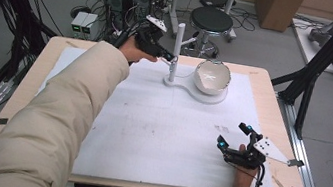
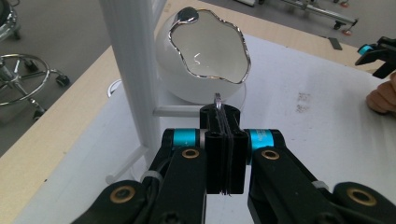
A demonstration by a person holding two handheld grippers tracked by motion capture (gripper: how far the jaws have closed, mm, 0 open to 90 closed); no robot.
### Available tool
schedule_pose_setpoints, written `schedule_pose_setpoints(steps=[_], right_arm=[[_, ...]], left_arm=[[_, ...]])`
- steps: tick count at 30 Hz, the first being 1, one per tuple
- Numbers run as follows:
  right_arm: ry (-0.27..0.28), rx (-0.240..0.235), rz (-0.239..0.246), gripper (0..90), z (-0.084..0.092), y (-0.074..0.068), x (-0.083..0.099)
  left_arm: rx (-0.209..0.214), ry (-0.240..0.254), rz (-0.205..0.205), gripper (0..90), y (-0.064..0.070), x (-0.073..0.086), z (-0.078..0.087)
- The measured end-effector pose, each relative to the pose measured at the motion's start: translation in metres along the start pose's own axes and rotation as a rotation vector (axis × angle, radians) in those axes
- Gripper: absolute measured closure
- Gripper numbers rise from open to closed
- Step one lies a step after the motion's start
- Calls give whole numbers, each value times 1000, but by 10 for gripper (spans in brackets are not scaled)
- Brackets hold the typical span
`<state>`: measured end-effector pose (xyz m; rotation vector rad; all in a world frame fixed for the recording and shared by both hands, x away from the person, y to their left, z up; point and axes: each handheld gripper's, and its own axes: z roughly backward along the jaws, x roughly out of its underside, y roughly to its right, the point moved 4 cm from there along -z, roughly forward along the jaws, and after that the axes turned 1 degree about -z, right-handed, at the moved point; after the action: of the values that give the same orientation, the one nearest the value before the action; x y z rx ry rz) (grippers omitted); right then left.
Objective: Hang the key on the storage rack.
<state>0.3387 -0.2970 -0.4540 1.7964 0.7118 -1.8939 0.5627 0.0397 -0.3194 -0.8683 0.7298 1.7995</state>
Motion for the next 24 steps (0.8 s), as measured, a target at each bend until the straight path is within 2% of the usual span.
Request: schedule_pose_setpoints(steps=[6, 11, 16, 24], right_arm=[[-1, 1, -1, 9, 0, 0, 0], [1, 2, -2, 10, 0, 0, 0], [-1, 1, -1, 10, 0, 0, 0], [-1, 1, -1, 10, 0, 0, 0]], left_arm=[[-17, 4, -2, 889, -2, 0, -2], [-28, -11, -7, 889, -4, 2, -5], [-35, 2, 5, 888, -5, 2, -9], [-64, -6, 18, 888, -8, 5, -12]])
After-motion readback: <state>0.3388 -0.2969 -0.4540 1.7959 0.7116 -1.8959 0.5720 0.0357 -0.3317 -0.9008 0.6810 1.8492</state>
